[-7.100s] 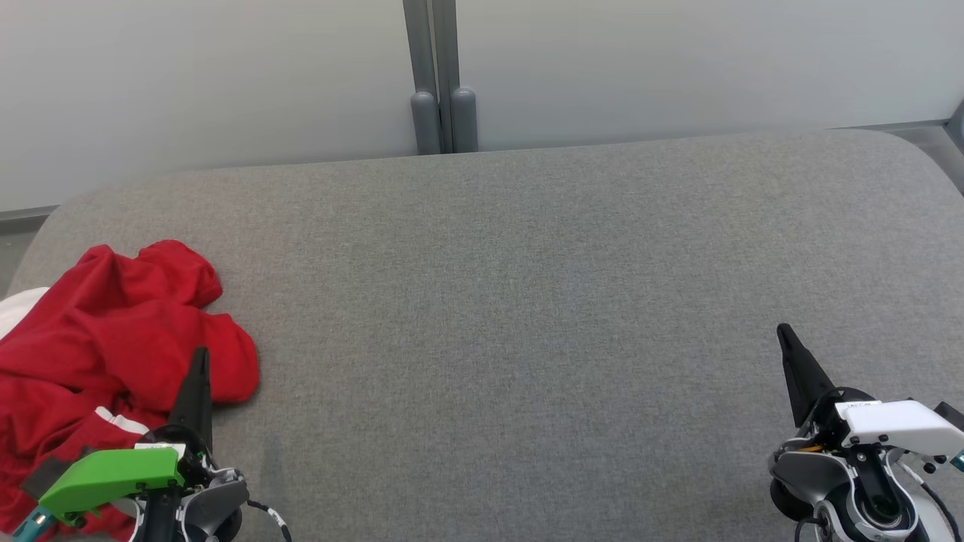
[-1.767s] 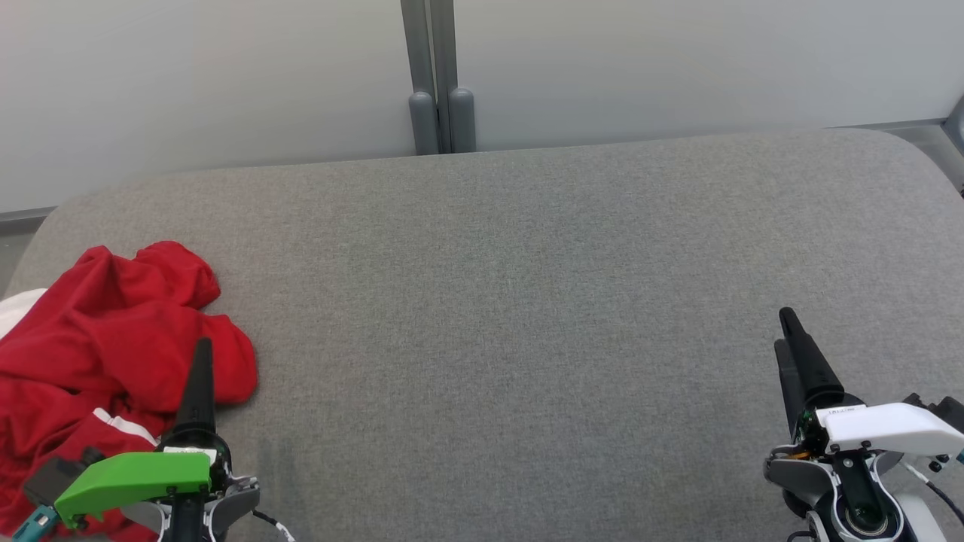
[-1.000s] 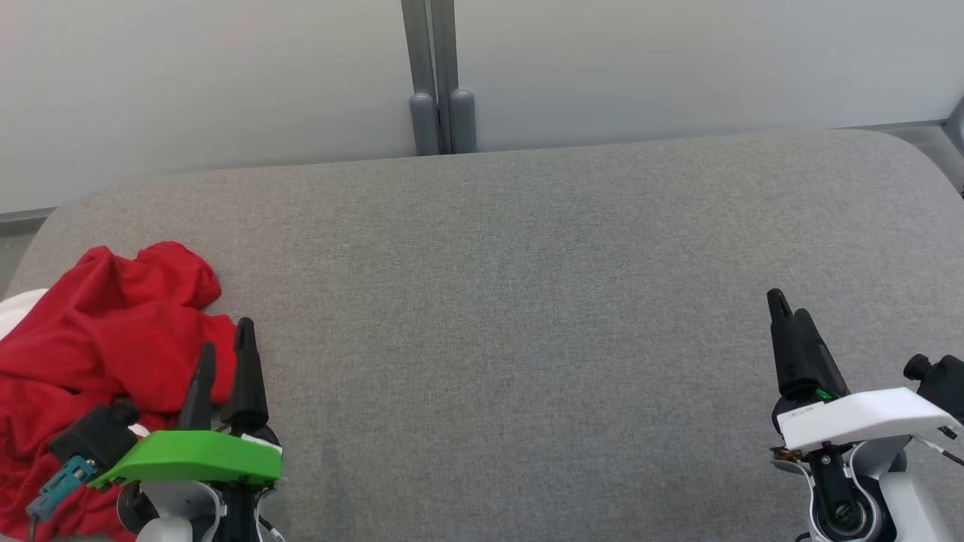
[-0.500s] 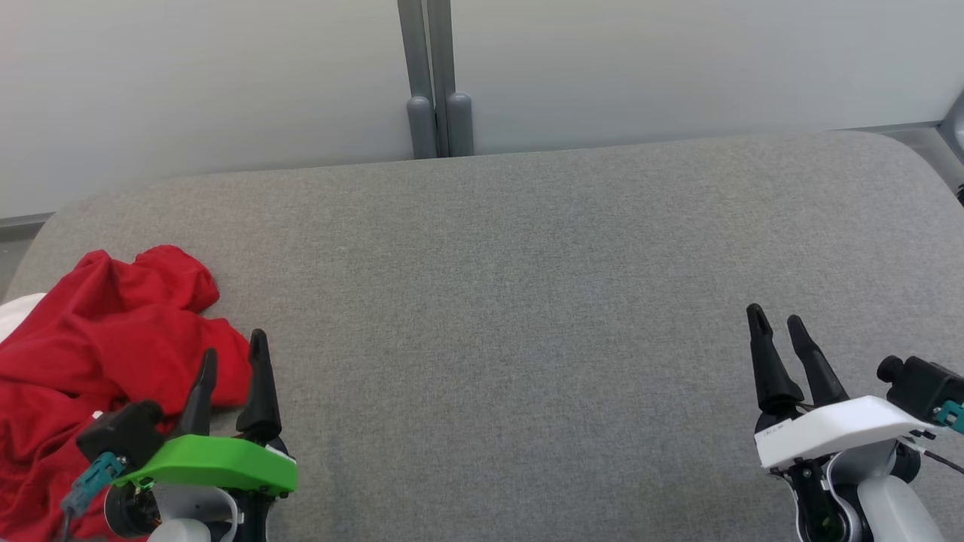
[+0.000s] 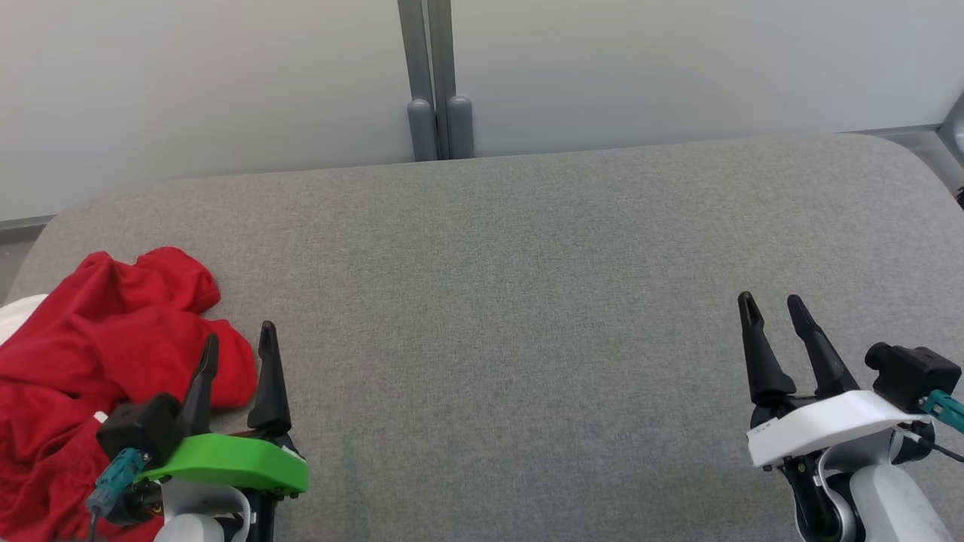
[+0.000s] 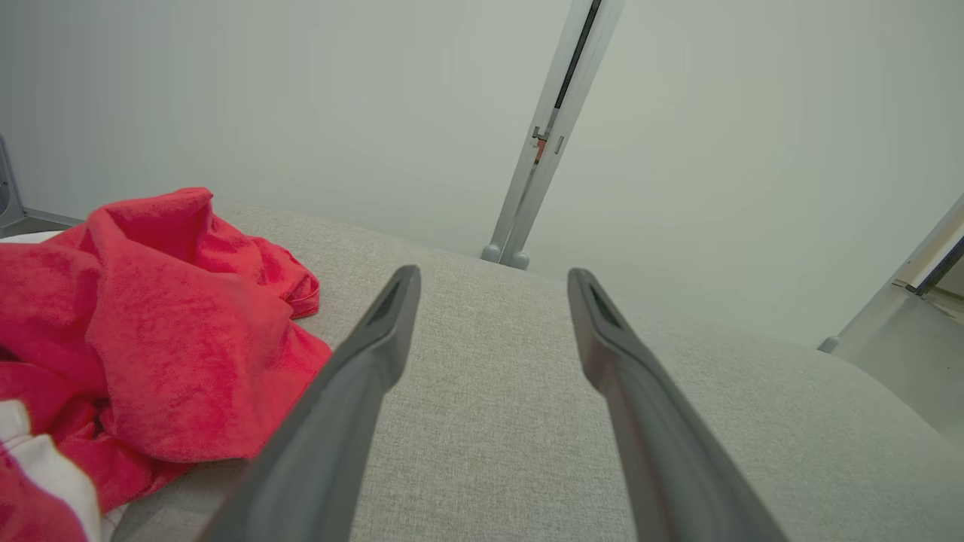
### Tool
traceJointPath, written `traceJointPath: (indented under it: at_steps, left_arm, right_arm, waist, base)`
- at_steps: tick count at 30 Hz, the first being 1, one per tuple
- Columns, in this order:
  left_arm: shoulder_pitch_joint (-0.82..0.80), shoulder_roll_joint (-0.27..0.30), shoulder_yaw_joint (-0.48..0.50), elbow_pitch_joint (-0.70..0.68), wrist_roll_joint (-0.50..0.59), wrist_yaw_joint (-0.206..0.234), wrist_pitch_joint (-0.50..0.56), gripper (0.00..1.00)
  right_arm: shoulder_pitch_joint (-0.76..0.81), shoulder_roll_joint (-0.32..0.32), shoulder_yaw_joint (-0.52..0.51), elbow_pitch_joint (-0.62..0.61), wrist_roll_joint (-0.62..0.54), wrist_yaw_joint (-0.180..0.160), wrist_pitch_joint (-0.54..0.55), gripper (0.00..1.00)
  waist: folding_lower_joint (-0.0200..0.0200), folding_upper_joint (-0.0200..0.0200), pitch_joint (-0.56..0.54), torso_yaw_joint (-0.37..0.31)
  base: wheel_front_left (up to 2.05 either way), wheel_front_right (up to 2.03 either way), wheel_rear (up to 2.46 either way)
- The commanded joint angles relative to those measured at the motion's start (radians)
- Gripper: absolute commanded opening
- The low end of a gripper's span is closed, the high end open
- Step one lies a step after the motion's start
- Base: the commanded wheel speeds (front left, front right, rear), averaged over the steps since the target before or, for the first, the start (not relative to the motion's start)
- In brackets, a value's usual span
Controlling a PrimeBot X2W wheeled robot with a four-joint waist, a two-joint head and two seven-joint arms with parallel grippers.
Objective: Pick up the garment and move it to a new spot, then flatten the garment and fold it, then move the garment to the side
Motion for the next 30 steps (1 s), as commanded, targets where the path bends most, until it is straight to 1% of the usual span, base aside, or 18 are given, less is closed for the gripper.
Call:
traceJointPath:
  at_steps: [1, 13, 30]
  left_arm:
    - [-0.015, 0.009, -0.002, -0.012, 0.033, 0.003, -0.011, 1.00]
    - [-0.016, 0.007, -0.005, -0.008, 0.137, -0.012, -0.039, 1.00]
    - [-0.015, -0.008, 0.001, -0.003, 0.271, -0.016, -0.074, 1.00]
  right_arm:
    - [-0.016, -0.009, 0.004, -0.015, -0.031, 0.000, -0.010, 1.00]
    - [-0.022, -0.022, 0.028, -0.029, -0.134, 0.000, -0.038, 1.00]
    - [-0.018, -0.033, 0.041, -0.020, -0.249, 0.000, -0.074, 1.00]
  waist:
    - [0.0000, 0.0000, 0.000, 0.000]
    - [0.0000, 0.0000, 0.003, 0.000]
    - [0.0000, 0.0000, 0.003, -0.003]
  base:
    - [0.00, 0.00, 0.00]
    - [0.00, 0.00, 0.00]
    - [0.00, 0.00, 0.00]
